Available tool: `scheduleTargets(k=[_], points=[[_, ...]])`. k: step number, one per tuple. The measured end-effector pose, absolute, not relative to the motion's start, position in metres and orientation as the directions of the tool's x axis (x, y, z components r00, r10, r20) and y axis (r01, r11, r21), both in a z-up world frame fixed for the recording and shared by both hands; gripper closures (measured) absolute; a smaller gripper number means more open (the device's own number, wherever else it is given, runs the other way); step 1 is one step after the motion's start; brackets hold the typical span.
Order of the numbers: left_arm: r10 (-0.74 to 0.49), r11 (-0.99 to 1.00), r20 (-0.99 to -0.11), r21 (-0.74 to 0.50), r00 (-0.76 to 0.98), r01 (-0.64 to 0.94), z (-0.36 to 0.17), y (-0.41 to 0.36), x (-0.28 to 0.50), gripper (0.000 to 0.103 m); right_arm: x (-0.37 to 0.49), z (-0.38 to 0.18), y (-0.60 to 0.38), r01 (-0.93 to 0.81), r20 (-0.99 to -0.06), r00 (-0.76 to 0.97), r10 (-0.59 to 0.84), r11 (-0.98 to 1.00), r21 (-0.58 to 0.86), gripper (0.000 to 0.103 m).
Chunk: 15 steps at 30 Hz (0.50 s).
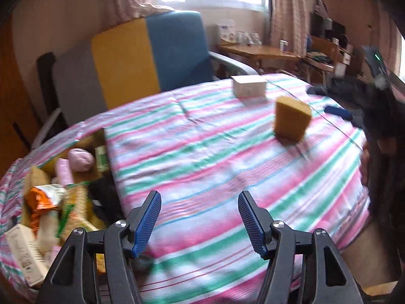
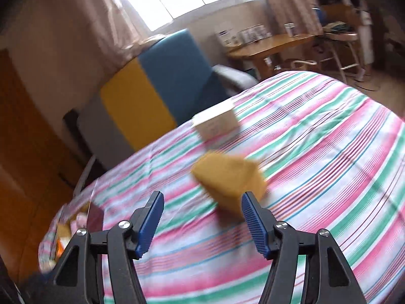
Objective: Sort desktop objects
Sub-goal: 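Move right tool to white-gold medicine box while left tool moves toward yellow sponge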
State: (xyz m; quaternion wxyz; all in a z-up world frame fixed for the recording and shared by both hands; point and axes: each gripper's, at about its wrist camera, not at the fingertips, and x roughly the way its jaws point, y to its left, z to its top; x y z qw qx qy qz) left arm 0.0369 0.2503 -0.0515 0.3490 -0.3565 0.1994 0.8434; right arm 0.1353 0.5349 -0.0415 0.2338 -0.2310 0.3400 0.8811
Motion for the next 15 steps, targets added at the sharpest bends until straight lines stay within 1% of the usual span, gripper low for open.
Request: scheduleTargets(k=[4, 9, 10, 12, 13, 15], points=[[0.431, -0.648, -0.79, 0.065, -0.436, -0.759, -0.077, 0.262, 0.042, 0.038, 0.123, -0.045, 0.575, -0.603, -0.573, -0.773, 0.272, -0.594, 0.532, 0.035], [0.394, -0.663, -0.824, 0.052, -0.407, -0.747, -0.095, 0.259, 0.036, 0.038, 0.092, -0.068, 0.595, -0.621, -0.615, -0.755, 0.225, -0.546, 0.563, 0.035], [0.391, -0.666, -0.827, 0.049, -0.405, -0.744, -0.097, 0.258, 0.035, 0.038, 0.086, -0.073, 0.594, -0.61, -0.62, -0.761, 0.193, -0.539, 0.581, 0.033], [0.391, -0.672, -0.829, 0.039, -0.399, -0.739, -0.099, 0.256, 0.032, 0.038, 0.079, -0.078, 0.584, -0.545, -0.597, -0.797, 0.096, -0.541, 0.64, 0.033], [0.391, -0.675, -0.832, 0.032, -0.395, -0.737, -0.1, 0.255, 0.03, 0.038, 0.077, -0.074, 0.576, -0.488, -0.561, -0.827, 0.045, -0.554, 0.675, 0.033], [0.393, -0.678, -0.836, 0.018, -0.383, -0.735, -0.102, 0.255, 0.028, 0.038, 0.068, -0.064, 0.56, -0.298, -0.441, -0.885, -0.151, -0.546, 0.783, 0.033]])
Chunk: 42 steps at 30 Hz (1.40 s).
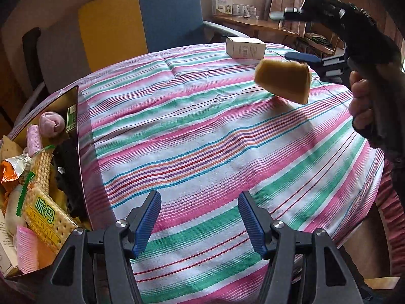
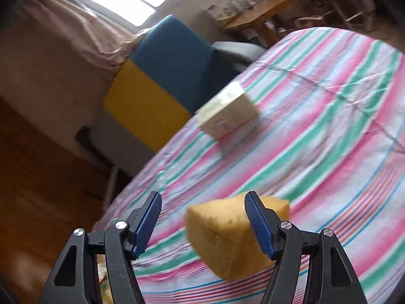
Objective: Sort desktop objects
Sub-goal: 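Move right tool to white-gold medicine box while left tool moves toward yellow sponge, then close right tool on white-gold medicine box and lift it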
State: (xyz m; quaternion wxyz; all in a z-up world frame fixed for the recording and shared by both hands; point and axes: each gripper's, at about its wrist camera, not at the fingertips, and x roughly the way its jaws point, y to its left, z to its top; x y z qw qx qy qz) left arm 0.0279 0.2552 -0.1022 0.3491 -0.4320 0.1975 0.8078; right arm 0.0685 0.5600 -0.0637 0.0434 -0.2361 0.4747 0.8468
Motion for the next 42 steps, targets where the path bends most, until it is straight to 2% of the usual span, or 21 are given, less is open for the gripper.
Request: scheduleTargets(k=[2, 5, 11, 16, 22, 26, 34, 42], points=[[0.399, -0.677, -0.837, 0.006, -0.374, -0.736, -0.104, 0.256, 0.027, 0.038, 0.059, -0.052, 0.543, -0.195, -0.392, -0.883, -0.257, -0.559, 0.806, 0.033], [0.404, -0.678, -0.84, -0.008, -0.363, -0.735, -0.106, 0.256, 0.026, 0.038, 0.05, -0.04, 0.532, -0.182, -0.408, -0.878, -0.252, -0.612, 0.77, 0.029], [0.428, -0.672, -0.835, -0.037, -0.347, -0.739, -0.109, 0.257, 0.023, 0.038, 0.031, -0.05, 0.56, -0.344, -0.553, -0.827, -0.1, -0.689, 0.639, 0.022], [0.463, -0.656, -0.818, -0.058, -0.341, -0.752, -0.107, 0.262, 0.017, 0.038, -0.006, -0.056, 0.601, -0.459, -0.669, -0.743, 0.031, -0.751, 0.475, 0.022], [0.491, -0.633, -0.814, -0.088, -0.311, -0.769, -0.107, 0.273, 0.006, 0.038, -0.078, -0.049, 0.649, -0.521, -0.749, -0.636, 0.187, -0.82, 0.238, 0.022], [0.496, -0.631, -0.821, -0.117, -0.283, -0.767, -0.112, 0.279, -0.005, 0.038, -0.125, -0.049, 0.671, -0.52, -0.789, -0.57, 0.23, -0.844, 0.13, 0.023], [0.49, -0.642, -0.829, -0.133, -0.271, -0.755, -0.115, 0.289, -0.02, 0.038, -0.171, -0.084, 0.676, -0.409, -0.887, -0.415, 0.202, -0.912, -0.016, 0.023], [0.509, -0.647, -0.814, -0.147, -0.28, -0.748, -0.104, 0.302, -0.037, 0.038, -0.085, -0.089, 0.644, -0.298, -0.92, -0.385, 0.071, -0.953, 0.052, 0.023]])
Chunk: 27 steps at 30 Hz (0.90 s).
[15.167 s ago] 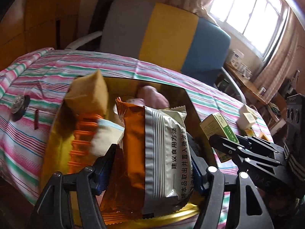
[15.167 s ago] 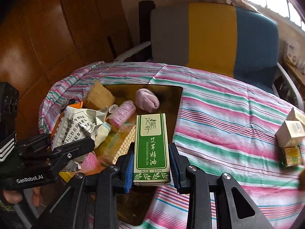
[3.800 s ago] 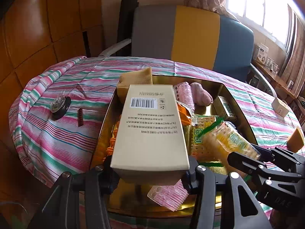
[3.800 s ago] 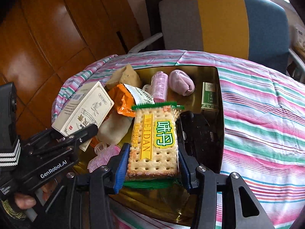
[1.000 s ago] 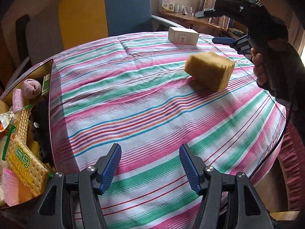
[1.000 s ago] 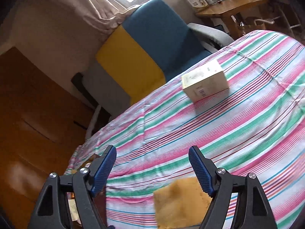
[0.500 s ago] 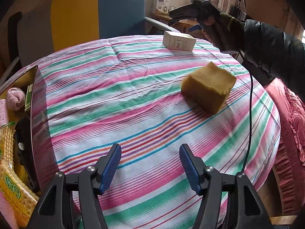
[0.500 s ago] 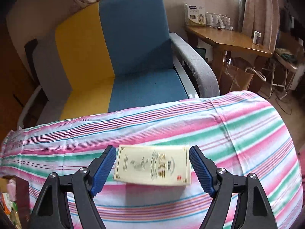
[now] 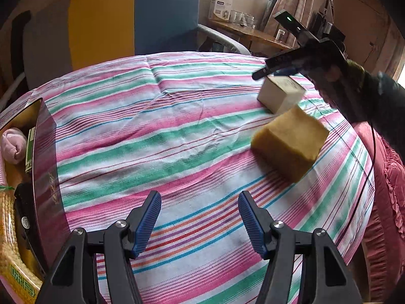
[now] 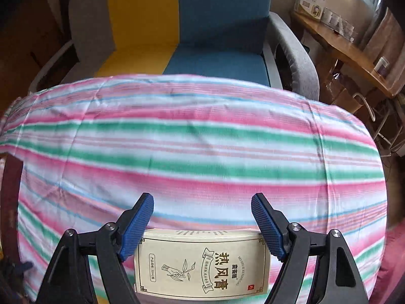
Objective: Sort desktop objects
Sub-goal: 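Close right tool on white-gold medicine box and lift it, then close left tool on yellow sponge block and lift it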
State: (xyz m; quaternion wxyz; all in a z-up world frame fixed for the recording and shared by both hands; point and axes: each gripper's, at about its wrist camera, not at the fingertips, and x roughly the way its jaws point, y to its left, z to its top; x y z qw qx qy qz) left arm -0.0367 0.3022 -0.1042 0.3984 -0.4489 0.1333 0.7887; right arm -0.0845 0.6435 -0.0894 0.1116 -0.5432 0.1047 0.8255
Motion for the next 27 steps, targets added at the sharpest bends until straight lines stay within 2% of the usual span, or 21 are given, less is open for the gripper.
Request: scheduleTargets(k=[5, 8, 16, 22, 27], points=[[0.577, -0.561, -0.781, -0.168, -0.239, -0.81, -0.082, 0.324, -0.033, 0.034, -0.014, -0.091, 0.631, -0.338, -0.911, -0.413, 0.012, -0.93, 0.141, 0.022], [0.615, -0.475, -0.766, -0.169, -0.188, -0.864, -0.072, 0.344, -0.021, 0.018, 0.026, -0.087, 0.627, -0.372, -0.89, -0.453, -0.048, -0.897, 0.238, 0.022], [0.615, -0.229, -0.777, -0.016, -0.132, -0.973, -0.068, 0.398, 0.002, 0.018, 0.115, -0.064, 0.627, -0.447, -0.768, -0.637, -0.057, -0.785, 0.429, 0.022], [0.591, -0.096, -0.804, 0.019, -0.072, -0.995, -0.074, 0.421, 0.001, 0.018, 0.151, -0.059, 0.628, -0.479, -0.694, -0.72, -0.003, -0.721, 0.5, 0.022], [0.58, -0.069, -0.813, 0.02, -0.057, -0.997, -0.08, 0.43, -0.01, 0.018, 0.161, -0.066, 0.626, -0.492, -0.661, -0.75, 0.024, -0.689, 0.532, 0.02]])
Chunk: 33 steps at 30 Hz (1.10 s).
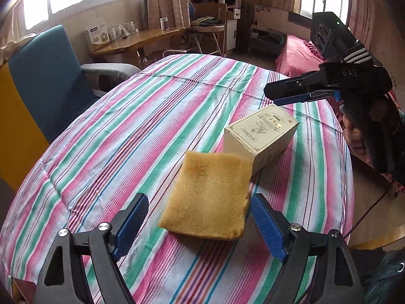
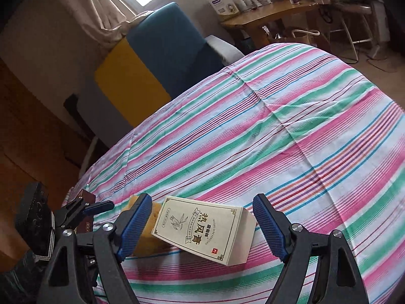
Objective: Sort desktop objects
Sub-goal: 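Close left tool on yellow sponge block and lift it, then carry yellow sponge with left tool while right tool carries medicine box toward tray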
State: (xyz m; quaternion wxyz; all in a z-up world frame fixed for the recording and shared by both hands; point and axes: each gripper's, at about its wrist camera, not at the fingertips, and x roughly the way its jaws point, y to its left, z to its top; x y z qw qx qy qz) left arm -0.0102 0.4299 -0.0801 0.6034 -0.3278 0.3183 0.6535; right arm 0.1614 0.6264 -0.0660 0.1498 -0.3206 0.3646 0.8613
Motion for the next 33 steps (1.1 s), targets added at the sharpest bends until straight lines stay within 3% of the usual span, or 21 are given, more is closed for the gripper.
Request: scheduleTargets(k=[6, 10, 15, 25, 33], points=[[0.562, -0.077, -0.827, -0.084, 0.026, -0.994, -0.094, 0.441, -0.02, 0.018, 0.168, -0.079, 0.637, -0.514, -0.647, -0.762, 0.026, -0.633, 0.579, 0.019], [0.522, -0.166, -0.851, -0.162, 0.052, -0.973, -0.111, 0.443, -0.023, 0.019, 0.163, -0.088, 0.641, -0.518, -0.637, -0.771, 0.008, -0.589, 0.62, 0.014], [0.564, -0.286, -0.825, -0.235, 0.035, -0.929, -0.106, 0.417, -0.026, 0.024, 0.152, -0.101, 0.624, -0.495, -0.633, -0.771, -0.07, -0.559, 0.665, 0.012], [0.523, -0.529, -0.843, -0.207, -0.124, -0.823, -0.096, 0.324, -0.011, 0.025, 0.138, -0.115, 0.551, -0.394, -0.57, -0.778, -0.263, -0.502, 0.77, 0.007], [0.508, -0.609, -0.841, -0.196, -0.188, -0.769, -0.1, 0.258, 0.004, 0.027, 0.133, -0.121, 0.478, -0.337, -0.566, -0.736, -0.372, -0.523, 0.783, 0.006]])
